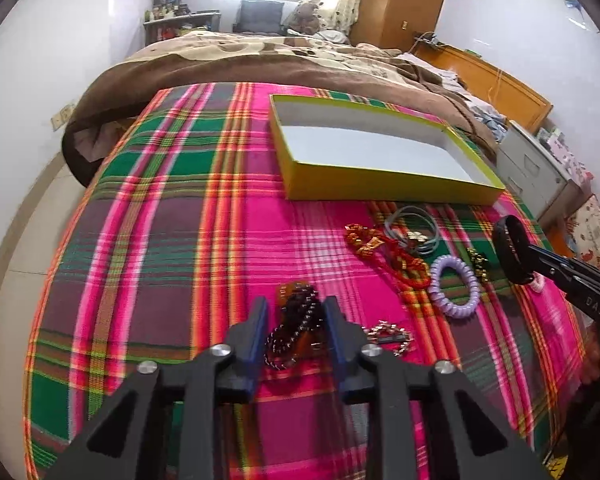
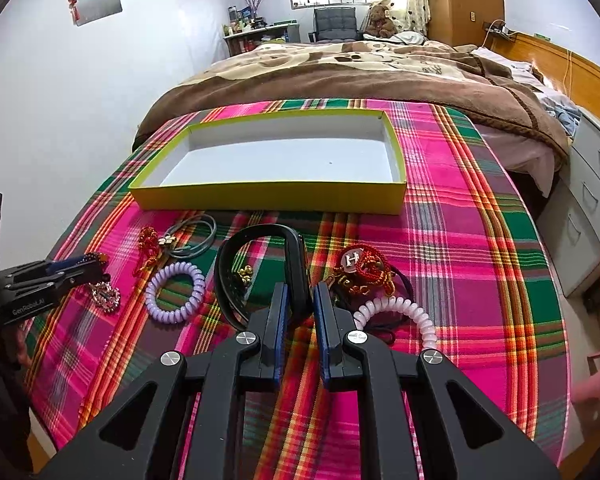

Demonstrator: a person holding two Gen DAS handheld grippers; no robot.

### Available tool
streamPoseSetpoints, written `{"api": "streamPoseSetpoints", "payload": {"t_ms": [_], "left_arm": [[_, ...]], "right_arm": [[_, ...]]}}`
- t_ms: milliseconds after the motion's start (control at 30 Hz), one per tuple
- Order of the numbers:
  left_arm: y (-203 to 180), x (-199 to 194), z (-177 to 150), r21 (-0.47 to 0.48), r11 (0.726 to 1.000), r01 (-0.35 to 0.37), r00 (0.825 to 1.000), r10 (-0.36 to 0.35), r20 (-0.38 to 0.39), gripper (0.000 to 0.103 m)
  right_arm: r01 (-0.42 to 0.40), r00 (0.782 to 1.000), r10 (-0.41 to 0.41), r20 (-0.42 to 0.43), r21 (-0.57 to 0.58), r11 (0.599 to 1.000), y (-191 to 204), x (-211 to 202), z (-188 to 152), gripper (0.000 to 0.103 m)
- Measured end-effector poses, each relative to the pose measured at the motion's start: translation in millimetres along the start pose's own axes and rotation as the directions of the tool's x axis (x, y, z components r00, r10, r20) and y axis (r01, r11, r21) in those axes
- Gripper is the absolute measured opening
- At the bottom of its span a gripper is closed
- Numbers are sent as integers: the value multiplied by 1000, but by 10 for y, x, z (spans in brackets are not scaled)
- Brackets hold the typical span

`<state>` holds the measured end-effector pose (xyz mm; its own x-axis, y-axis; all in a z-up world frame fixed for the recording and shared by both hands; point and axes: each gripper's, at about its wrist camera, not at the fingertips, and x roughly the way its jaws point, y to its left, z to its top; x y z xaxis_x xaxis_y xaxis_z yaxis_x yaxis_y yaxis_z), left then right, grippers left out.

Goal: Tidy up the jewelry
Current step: 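Grasp the brown bead bracelet with left gripper while right gripper grasps black watch band, then carry both items over the tray and open the left, then right gripper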

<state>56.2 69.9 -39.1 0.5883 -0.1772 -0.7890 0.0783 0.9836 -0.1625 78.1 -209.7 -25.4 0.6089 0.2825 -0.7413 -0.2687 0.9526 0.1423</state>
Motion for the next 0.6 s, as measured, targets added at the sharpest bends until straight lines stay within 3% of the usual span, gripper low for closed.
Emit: {"api": "streamPoseSetpoints", "payload": {"t_ms": [333,600], "left_arm": [[-22,-9,95,-19,1000,-13,1000,13,27,22],[-128,-80,498,-5,999,38,994,-37,98,22]], "right_arm": [[-10,1000,9,19,6,1000,5,-48,32,13],[7,999,-8,54,22,1000,-70,-92,293,13]]}}
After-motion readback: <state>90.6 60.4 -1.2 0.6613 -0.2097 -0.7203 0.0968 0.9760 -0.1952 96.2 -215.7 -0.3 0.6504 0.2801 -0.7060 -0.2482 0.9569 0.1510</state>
